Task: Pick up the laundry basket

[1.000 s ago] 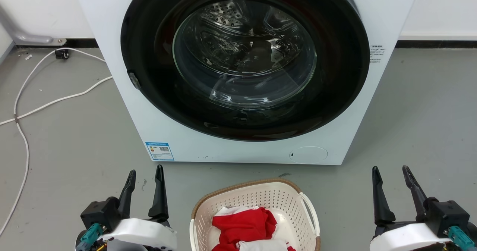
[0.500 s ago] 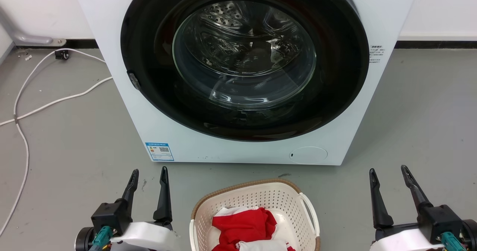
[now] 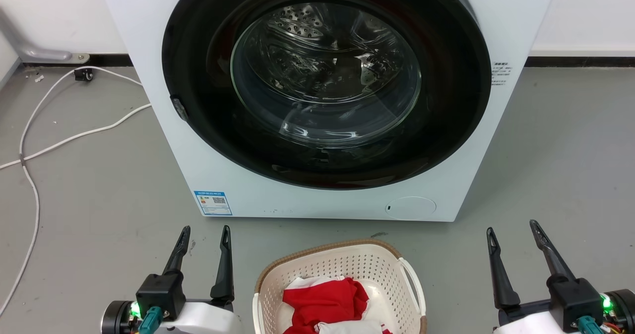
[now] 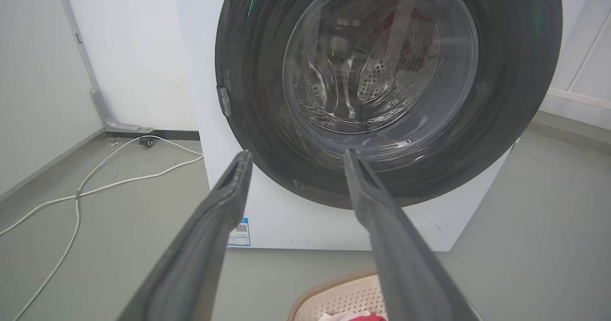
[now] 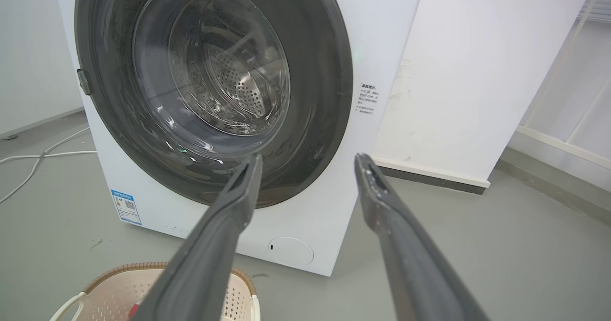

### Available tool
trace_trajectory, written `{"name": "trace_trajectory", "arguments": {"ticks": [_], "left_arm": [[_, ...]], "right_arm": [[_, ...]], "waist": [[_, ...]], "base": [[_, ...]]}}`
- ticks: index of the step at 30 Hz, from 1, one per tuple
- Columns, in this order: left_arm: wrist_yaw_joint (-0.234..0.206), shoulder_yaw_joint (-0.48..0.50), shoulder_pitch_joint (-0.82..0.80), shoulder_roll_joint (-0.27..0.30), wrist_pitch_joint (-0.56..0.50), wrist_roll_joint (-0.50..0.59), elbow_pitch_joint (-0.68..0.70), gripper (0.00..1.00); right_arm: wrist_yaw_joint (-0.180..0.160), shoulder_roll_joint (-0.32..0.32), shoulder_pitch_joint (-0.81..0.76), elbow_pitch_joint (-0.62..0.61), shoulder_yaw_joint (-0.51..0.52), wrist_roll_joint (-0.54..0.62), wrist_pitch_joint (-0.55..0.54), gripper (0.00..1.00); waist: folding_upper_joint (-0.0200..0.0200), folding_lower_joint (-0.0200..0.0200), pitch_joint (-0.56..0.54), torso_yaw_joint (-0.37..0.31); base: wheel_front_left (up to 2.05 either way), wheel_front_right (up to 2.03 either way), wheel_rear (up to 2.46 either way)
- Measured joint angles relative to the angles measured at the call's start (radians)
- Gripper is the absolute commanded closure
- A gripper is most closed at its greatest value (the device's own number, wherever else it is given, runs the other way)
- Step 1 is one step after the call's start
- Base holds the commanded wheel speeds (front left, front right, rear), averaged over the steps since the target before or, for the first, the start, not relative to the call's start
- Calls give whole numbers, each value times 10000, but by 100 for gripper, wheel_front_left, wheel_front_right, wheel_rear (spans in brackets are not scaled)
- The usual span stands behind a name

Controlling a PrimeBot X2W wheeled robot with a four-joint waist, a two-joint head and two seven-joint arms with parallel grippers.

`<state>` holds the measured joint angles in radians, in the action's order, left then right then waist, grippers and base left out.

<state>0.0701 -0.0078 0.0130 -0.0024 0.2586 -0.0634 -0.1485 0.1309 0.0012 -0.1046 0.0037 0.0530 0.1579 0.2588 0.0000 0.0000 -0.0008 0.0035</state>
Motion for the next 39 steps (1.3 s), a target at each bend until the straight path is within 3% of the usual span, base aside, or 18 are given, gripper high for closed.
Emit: {"name": "trace_trajectory", "arguments": {"ticks": [22, 39], "left_arm": [[-86, -10, 81, 2, 46, 198, 17, 0], [-86, 65, 91, 2, 46, 226, -4, 0]], "right_arm": [[0, -2, -27, 140, 163, -961, 46, 0], [2, -2, -27, 203, 81, -1057, 46, 0]], "waist": [[0, 0, 47, 19], [0, 0, 56, -13]], "base": [[0, 0, 0], [0, 0, 0]]}}
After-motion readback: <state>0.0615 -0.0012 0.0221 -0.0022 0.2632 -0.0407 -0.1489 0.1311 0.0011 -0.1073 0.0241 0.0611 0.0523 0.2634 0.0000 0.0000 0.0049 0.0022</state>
